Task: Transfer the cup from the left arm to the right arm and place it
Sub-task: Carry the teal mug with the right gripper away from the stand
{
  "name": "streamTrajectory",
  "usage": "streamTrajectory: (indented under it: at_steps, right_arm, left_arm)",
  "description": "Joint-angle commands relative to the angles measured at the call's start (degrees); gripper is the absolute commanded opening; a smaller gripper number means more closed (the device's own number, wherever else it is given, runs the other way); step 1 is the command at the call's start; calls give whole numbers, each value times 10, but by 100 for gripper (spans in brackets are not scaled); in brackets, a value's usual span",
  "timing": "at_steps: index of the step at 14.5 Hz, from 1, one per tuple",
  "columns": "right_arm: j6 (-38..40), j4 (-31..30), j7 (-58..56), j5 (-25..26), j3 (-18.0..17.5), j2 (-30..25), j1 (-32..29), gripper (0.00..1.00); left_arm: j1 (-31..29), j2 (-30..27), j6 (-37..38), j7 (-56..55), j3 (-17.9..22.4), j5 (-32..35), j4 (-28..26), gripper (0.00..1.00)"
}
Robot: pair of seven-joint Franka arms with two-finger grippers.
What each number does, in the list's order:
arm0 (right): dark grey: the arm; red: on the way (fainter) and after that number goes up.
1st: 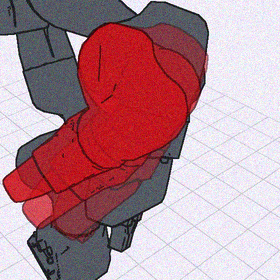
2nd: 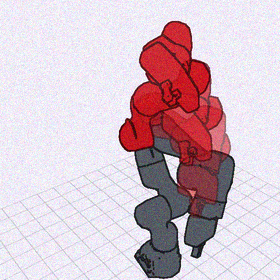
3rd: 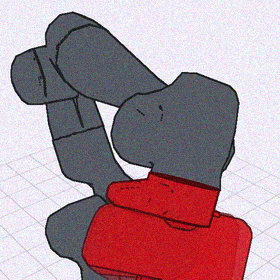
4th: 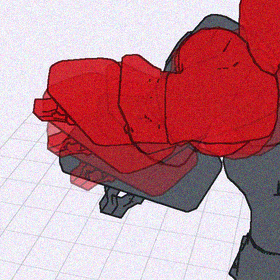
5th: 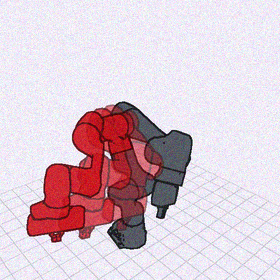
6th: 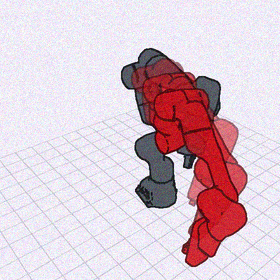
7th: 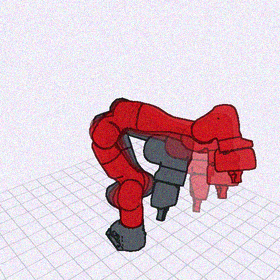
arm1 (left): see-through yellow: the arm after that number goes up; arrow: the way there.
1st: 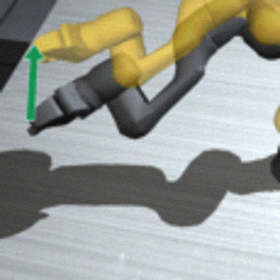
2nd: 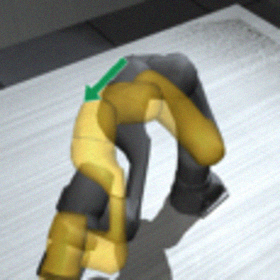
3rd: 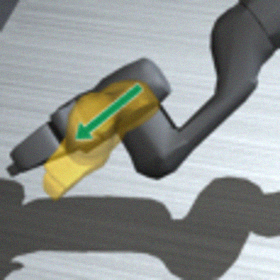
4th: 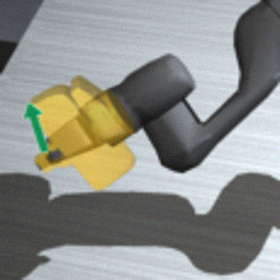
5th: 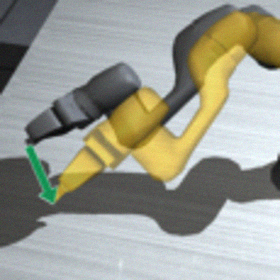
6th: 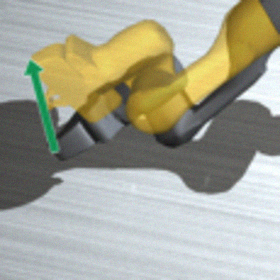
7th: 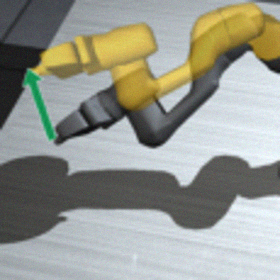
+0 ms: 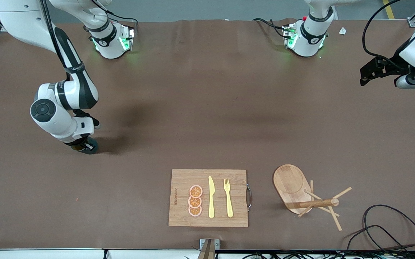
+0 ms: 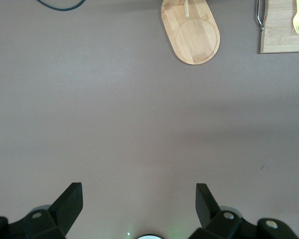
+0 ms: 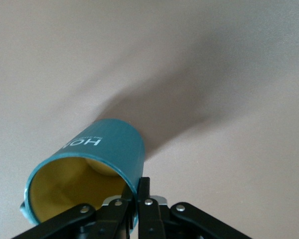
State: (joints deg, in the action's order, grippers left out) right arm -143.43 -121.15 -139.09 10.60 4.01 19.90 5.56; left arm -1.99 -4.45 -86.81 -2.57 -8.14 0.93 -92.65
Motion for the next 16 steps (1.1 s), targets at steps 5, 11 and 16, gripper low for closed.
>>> streamTrajectory:
  at_steps: [5, 11, 16]
  right_arm:
    - [5, -6, -26, -29, -9, -3, -18, 100]
    - [205, 70, 142, -50, -9, -39, -11, 100]
    - [305, 169, 328, -51, -10, -41, 2, 100]
  left_arm:
    - [-3, -9, -2, 10, 1, -4, 2, 100]
    - [-3, -12, 2, 10, 1, -4, 2, 100]
    - [-3, -10, 2, 5, 1, -4, 7, 100]
